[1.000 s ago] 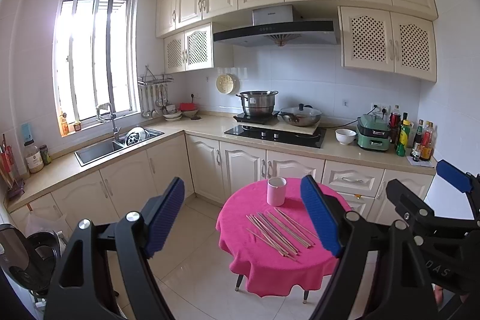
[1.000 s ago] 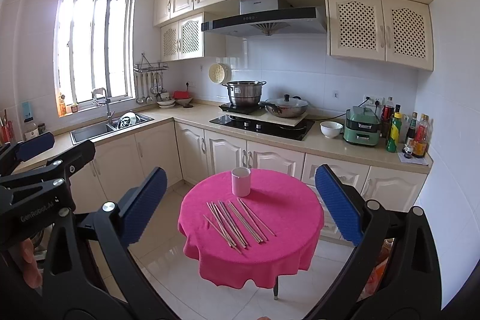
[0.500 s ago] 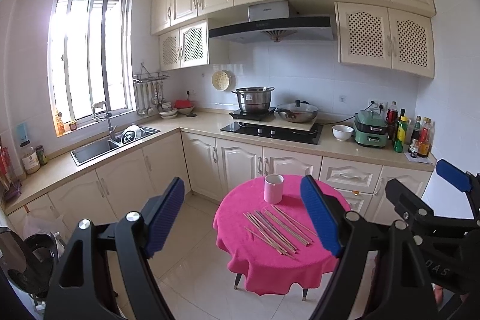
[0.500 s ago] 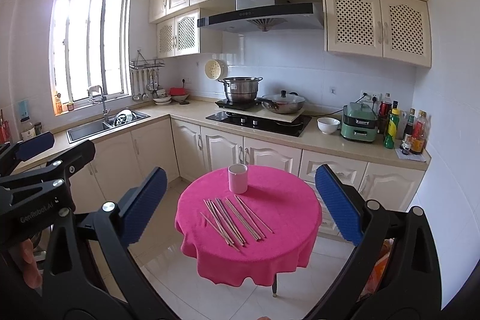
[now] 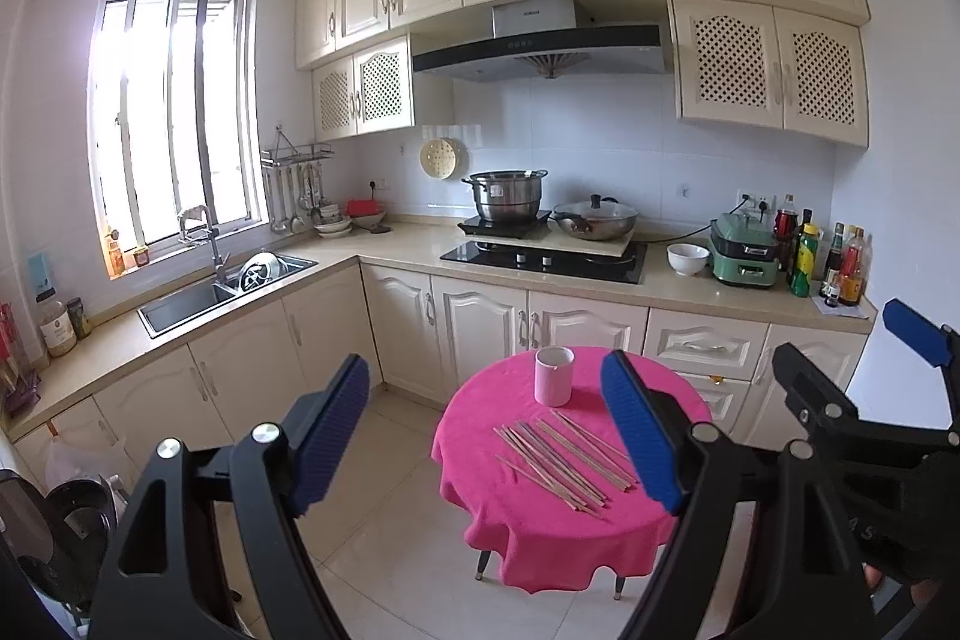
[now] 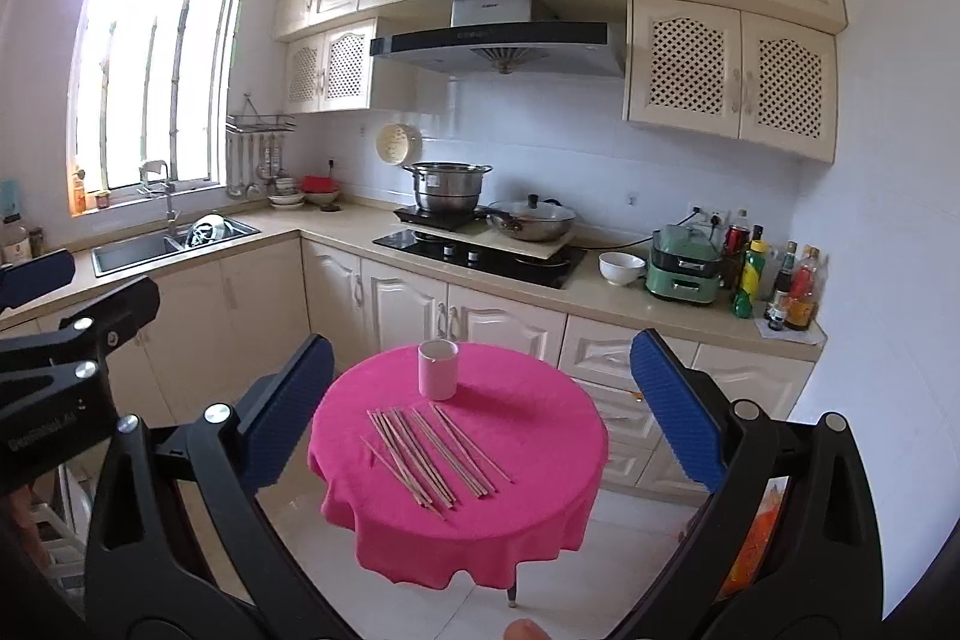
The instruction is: Organize utensils
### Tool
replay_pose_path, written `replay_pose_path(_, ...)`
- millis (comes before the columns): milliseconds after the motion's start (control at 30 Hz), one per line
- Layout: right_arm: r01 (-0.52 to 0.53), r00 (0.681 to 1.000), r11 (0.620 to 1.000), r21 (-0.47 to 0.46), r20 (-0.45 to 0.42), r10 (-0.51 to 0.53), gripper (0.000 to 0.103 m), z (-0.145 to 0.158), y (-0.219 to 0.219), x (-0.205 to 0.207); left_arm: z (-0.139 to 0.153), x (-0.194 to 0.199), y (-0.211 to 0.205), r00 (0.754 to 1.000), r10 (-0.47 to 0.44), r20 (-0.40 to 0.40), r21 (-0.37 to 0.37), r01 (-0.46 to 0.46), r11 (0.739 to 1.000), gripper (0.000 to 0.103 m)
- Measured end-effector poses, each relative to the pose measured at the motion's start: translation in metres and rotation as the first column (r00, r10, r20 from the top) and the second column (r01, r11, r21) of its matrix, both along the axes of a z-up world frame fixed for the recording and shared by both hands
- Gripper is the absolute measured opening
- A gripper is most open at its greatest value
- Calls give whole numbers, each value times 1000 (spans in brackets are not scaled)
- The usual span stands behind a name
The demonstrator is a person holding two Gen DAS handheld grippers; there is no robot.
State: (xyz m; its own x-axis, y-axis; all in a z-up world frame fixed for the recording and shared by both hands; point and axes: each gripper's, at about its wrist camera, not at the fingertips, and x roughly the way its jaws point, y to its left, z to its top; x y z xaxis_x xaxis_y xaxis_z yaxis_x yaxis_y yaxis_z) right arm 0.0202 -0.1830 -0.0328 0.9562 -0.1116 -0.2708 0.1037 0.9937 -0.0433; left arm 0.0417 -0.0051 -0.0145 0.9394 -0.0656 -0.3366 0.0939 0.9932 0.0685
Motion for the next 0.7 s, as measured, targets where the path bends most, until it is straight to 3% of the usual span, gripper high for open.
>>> replay_pose_path(433, -129, 986, 989, 68, -98, 135, 97, -20, -8, 54, -29, 52, 4, 996, 44, -76, -32, -46, 998, 78)
replay_pose_path(633, -180, 954, 974, 137, -216, 207, 97, -58, -34, 124, -60, 110, -16, 985, 59, -160, -27, -64, 998, 78)
replay_pose_path(700, -188, 941, 973, 137, -258, 218, 97, -74, -44, 152, -80, 145, -24, 971, 56, -233, -45, -68, 997, 78)
